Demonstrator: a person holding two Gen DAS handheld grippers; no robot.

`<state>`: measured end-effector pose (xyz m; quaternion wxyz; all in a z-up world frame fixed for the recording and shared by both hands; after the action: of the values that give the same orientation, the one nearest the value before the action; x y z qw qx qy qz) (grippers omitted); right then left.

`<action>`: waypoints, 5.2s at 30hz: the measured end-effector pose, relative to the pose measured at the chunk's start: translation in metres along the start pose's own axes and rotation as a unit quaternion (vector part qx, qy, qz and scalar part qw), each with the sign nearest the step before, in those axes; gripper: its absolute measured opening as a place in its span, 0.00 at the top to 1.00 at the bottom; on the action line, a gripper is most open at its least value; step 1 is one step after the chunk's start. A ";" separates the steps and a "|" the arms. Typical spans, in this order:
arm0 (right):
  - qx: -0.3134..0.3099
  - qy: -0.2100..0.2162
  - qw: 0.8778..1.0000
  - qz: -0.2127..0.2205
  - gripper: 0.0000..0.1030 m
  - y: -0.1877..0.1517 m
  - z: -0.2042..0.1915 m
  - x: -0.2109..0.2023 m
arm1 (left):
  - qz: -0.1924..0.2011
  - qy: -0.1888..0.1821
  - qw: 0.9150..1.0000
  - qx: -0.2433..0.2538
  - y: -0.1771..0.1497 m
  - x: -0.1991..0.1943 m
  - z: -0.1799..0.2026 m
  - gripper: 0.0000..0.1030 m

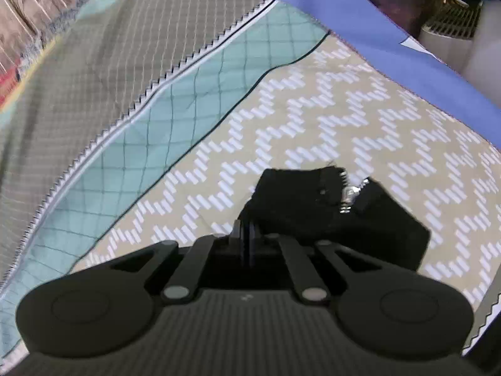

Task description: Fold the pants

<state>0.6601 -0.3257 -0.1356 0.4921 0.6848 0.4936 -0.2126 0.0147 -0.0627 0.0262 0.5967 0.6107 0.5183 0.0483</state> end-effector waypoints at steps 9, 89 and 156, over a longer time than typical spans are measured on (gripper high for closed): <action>0.057 0.112 0.990 0.068 0.95 0.008 0.069 -0.141 | 0.032 -0.009 0.999 -0.022 -0.007 -0.047 -0.018 0.91; -0.343 0.340 0.850 -0.209 0.68 -0.438 -0.125 -0.213 | -0.171 0.001 0.971 -0.166 -0.177 -0.027 -0.047 0.30; -0.136 0.264 0.955 0.026 0.19 -0.320 0.030 -0.214 | -0.229 -0.056 0.972 -0.024 -0.114 -0.026 0.134 0.00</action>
<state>0.2919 -0.4430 -0.1303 0.4383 0.6557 0.6120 0.0578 0.0281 -0.2002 -0.0860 0.6343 0.4631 0.6089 -0.1115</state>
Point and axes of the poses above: each gripper's, at about its wrist camera, not at the fingertips, and x roughly the way its jaws point, z to its right, y to its top, the point moved 6 cm from there along x, roughly the way its jaws point, and after that the axes turned 8 degrees about y, right-handed, at the moved point
